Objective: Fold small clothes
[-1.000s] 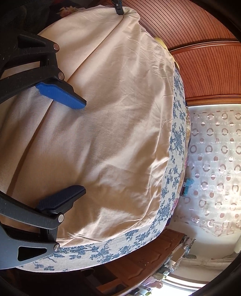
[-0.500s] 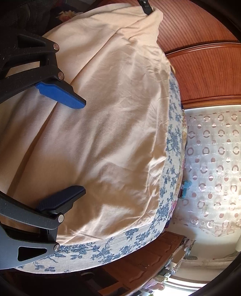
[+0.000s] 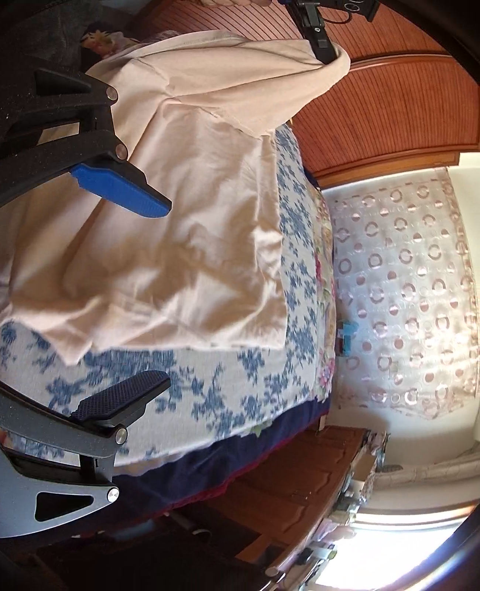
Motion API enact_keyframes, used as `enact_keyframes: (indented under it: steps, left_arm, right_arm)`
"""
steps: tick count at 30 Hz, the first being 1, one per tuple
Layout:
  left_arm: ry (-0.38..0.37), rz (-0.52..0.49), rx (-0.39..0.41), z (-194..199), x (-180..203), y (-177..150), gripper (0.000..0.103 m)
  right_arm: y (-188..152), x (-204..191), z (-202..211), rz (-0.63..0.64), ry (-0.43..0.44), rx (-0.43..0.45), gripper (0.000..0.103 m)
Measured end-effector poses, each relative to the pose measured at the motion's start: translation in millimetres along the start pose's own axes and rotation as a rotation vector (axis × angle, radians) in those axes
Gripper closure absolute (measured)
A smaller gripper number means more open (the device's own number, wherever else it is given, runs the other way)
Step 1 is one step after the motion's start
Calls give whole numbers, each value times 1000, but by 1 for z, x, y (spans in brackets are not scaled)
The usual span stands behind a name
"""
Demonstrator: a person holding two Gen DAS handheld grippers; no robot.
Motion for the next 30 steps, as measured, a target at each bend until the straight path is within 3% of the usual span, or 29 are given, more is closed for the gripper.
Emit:
enact_keyframes:
  steps: [13,20,22,24,26,29,30]
  left_arm:
    - [-168,-116,-72,-57,99,33,97]
    - [-105,-103,-149,-86,92,14,95]
    - [-82,-97,-146,-86,84,10,83]
    - [-61,-96,-124,-79,76,8,59]
    - [-38,-94,-110,-73,67,6,53]
    - [7,-76,-87,-62,49,0,29]
    - [17,-68,-77,-58,43,-2,28]
  right_arm:
    - [-6,27,22,-56,-33,40,19]
    - [-12,36,24,-73,-39,35,19]
    - [-12,36,25,-77,-41,34,19]
    - [-10,36,25,-80,-40,34,19]
    - [-8,35,25,-80,-40,34,19]
    - [-5,33,26,-75,-39,39,19]
    - [-4,32,26,-73,-38,40,19]
Point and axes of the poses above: each gripper's, at about its wrist camera, not at the fingertips, and z roughly against the way its jaws point, x to its right, y to its top, the point moved 8 cm from there along -z, roughly the way its jaws point, and after that the axes turned 2 degrees about -y, right-handed, at the moved point
